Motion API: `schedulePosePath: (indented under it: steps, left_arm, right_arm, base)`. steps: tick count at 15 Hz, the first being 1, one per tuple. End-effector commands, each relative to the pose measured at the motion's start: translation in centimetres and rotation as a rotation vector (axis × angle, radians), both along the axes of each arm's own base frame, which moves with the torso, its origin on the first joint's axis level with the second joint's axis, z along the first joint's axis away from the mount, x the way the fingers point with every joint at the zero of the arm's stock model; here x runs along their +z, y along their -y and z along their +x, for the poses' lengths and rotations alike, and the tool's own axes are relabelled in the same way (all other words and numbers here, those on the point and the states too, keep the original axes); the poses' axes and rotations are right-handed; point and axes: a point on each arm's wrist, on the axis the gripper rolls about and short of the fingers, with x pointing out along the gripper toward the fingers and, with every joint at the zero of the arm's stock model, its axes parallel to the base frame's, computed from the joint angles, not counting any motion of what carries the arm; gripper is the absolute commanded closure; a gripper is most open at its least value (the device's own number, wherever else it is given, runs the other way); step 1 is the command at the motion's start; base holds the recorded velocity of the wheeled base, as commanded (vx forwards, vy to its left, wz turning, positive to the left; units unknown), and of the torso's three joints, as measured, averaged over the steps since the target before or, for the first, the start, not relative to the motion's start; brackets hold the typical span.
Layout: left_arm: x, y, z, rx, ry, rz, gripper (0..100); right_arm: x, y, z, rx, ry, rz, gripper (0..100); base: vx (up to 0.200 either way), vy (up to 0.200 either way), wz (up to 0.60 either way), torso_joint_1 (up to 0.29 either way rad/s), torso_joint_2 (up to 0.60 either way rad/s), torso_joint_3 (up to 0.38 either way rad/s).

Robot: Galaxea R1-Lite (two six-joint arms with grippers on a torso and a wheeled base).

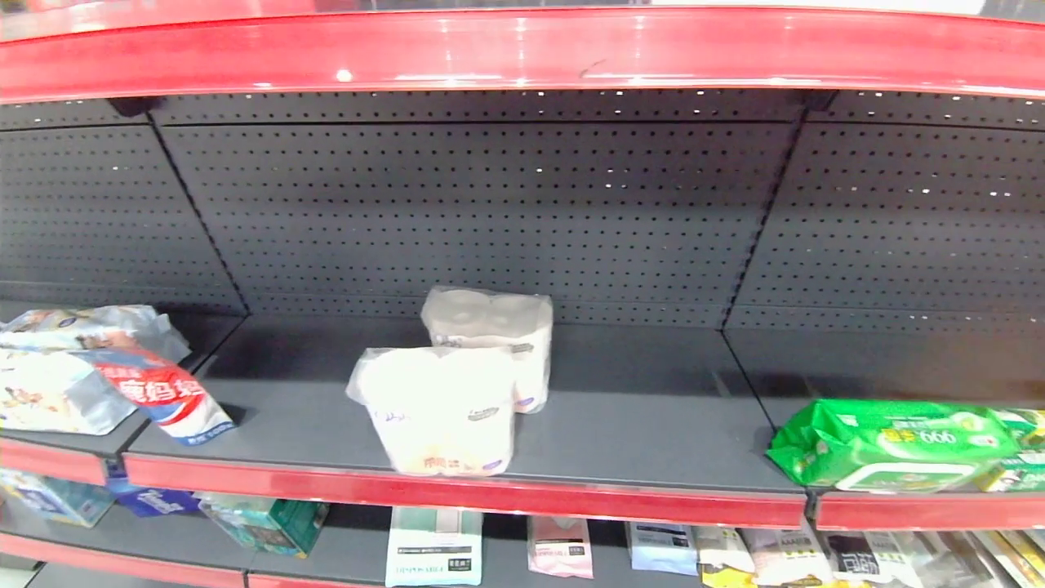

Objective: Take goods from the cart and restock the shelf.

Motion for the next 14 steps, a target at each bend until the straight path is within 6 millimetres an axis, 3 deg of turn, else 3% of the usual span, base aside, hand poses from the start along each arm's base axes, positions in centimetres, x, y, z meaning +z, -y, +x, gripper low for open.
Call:
schedulePosePath:
  steps: [1, 8, 9, 10, 11, 12, 14]
  left_arm:
    - [0.0, 0.0, 0.0, 0.000, -0.001, 0.000, 0]
    - [0.2, 0.0, 0.1, 0.008, -0.013, 0.007, 0]
    - [1.5, 0.0, 0.1, 0.016, -0.002, 0.011, 0]
    - [8.2, 0.0, 2.1, 0.044, -0.039, -0.055, 0]
    - [11.7, 0.1, 4.5, 0.064, -0.079, -0.133, 0]
    - [13.6, 0.1, 6.7, 0.070, -0.114, -0.112, 0]
    - [13.2, -0.3, 10.1, 0.139, -0.251, -0.066, 0]
  right_arm:
    - [0.0, 0.0, 0.0, 0.000, -0.001, 0.000, 0]
    - [0.0, 0.0, 0.0, 0.000, 0.000, 0.000, 0]
    - [0.0, 0.0, 0.0, 0.000, -0.001, 0.000, 0]
    - [0.0, 0.0, 0.0, 0.000, -0.001, 0.000, 0]
    - [0.0, 0.0, 0.0, 0.000, -0.001, 0.000, 0]
    - [0.0, 0.0, 0.0, 0.000, -0.001, 0.000, 0]
    - [0.0, 0.0, 0.0, 0.000, 0.000, 0.000, 0]
  base:
    - [0.000, 0.000, 0.00, 0.000, 0.00, 0.000]
    - [0.000, 0.000, 0.00, 0.000, 0.00, 0.000]
    - [0.000, 0.000, 0.00, 0.000, 0.00, 0.000]
    - [0.000, 0.000, 0.00, 0.000, 0.00, 0.000]
    - [0.000, 0.000, 0.00, 0.000, 0.00, 0.000]
    - [0.000, 0.000, 0.00, 0.000, 0.00, 0.000]
    - [0.000, 0.000, 0.00, 0.000, 0.00, 0.000]
